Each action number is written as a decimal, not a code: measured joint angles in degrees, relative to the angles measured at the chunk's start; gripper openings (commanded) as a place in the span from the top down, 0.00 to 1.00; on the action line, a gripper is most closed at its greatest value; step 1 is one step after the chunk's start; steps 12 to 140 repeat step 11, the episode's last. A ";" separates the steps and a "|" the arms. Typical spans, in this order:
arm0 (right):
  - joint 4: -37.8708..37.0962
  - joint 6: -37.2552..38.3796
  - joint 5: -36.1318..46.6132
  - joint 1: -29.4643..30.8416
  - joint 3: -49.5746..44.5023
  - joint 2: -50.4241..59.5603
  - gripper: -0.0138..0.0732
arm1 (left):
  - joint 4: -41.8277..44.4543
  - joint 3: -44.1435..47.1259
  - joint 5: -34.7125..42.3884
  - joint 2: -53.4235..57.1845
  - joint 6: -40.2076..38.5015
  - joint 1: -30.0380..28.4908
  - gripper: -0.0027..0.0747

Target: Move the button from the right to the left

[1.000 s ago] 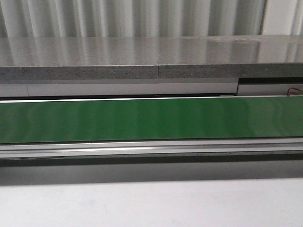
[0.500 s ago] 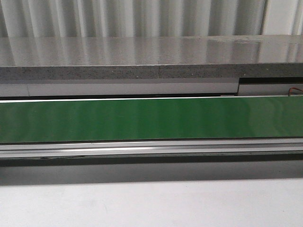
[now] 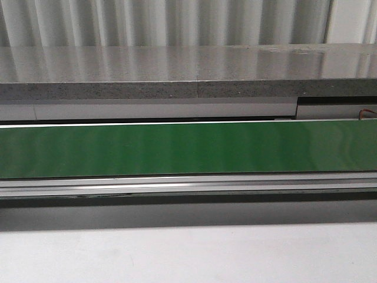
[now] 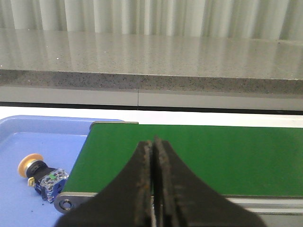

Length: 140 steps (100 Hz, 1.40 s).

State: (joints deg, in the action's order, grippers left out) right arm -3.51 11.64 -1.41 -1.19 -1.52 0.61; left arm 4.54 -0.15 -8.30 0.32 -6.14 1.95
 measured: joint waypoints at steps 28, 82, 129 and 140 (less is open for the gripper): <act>0.00 0.00 0.00 0.00 0.00 0.00 0.92 | 0.00 0.00 0.00 0.00 0.00 0.00 0.99; 0.00 0.00 0.00 0.00 0.00 0.00 0.92 | 0.00 0.00 0.00 0.00 0.00 0.00 0.99; 0.00 0.00 0.00 0.00 0.00 0.00 0.92 | 0.00 0.00 0.00 0.00 0.00 0.00 0.99; 0.00 0.00 0.00 0.00 0.00 0.00 0.92 | 0.00 0.00 0.00 0.00 0.00 0.00 0.99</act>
